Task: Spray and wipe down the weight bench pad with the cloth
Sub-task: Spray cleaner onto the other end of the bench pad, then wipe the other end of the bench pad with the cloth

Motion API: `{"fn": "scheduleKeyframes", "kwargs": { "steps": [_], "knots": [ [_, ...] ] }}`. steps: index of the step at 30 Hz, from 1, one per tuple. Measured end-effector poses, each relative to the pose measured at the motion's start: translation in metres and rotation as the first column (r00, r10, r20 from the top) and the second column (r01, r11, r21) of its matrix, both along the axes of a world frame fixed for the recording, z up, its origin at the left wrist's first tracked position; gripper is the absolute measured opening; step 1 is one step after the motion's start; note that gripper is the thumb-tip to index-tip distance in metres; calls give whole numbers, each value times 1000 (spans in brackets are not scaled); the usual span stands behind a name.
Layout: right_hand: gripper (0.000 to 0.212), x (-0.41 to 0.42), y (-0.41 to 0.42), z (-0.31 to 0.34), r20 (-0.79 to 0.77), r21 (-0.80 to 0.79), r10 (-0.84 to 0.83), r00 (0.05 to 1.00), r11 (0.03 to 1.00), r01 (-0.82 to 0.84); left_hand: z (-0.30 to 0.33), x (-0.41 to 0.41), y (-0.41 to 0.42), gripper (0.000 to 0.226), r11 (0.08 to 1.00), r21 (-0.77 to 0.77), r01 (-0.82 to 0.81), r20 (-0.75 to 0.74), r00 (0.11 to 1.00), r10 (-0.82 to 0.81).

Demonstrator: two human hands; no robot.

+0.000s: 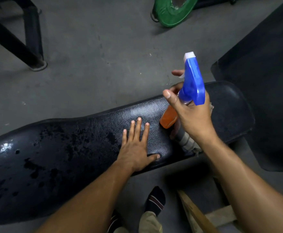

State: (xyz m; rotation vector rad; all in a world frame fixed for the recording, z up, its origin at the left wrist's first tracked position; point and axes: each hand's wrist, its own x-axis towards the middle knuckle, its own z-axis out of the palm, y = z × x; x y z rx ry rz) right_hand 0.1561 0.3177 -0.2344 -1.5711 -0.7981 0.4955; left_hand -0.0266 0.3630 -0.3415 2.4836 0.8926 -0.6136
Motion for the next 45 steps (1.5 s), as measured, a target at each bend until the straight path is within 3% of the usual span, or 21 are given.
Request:
{"fn": "scheduleKeyframes", "kwargs": {
  "steps": [4,10,15,19,26,28,30,32,34,38,40,45],
  "knots": [
    [27,14,-2,-5,-42,32,114,993,993,-113,-2,0,0,122,1000,27,10,-10,1000,-10],
    [40,24,-1,-10,-109,16,189,976,982,-188,-4,1,-1,121,999,40,19,-29,999,-18],
    [81,27,-2,-9,-82,5,139,987,990,-139,-4,0,-1,121,999,42,19,-33,999,-18],
    [96,25,-6,-5,-15,16,98,995,995,-98,-4,0,-2,121,999,47,20,-35,999,-18],
    [127,12,-58,-31,-26,-150,102,994,983,-105,-4,0,-3,122,998,61,14,-25,1000,-12],
    [121,-4,-84,-46,-29,-231,68,997,970,-73,-3,0,-3,122,998,56,9,-24,1000,-8],
    [108,-17,-104,-67,75,-399,44,996,917,-10,-3,0,-4,122,998,57,6,-24,1000,-5],
    [102,-24,-115,-92,322,-635,139,937,765,104,-3,-1,-4,122,998,56,10,-27,1000,-9],
    [96,-27,-120,-112,446,-748,267,854,635,192,-2,-1,-4,122,999,51,14,-27,1000,-13],
    [57,-26,-118,-123,558,-687,215,801,661,302,-4,-1,-3,123,999,43,9,-23,1000,-8],
    [50,-28,-117,-121,573,-648,137,808,679,345,-5,-1,-4,123,999,49,10,-21,1000,-8],
    [49,-56,-131,-104,350,-601,-177,920,710,366,-7,-4,-3,123,998,56,8,13,1000,-9]
  ]
}}
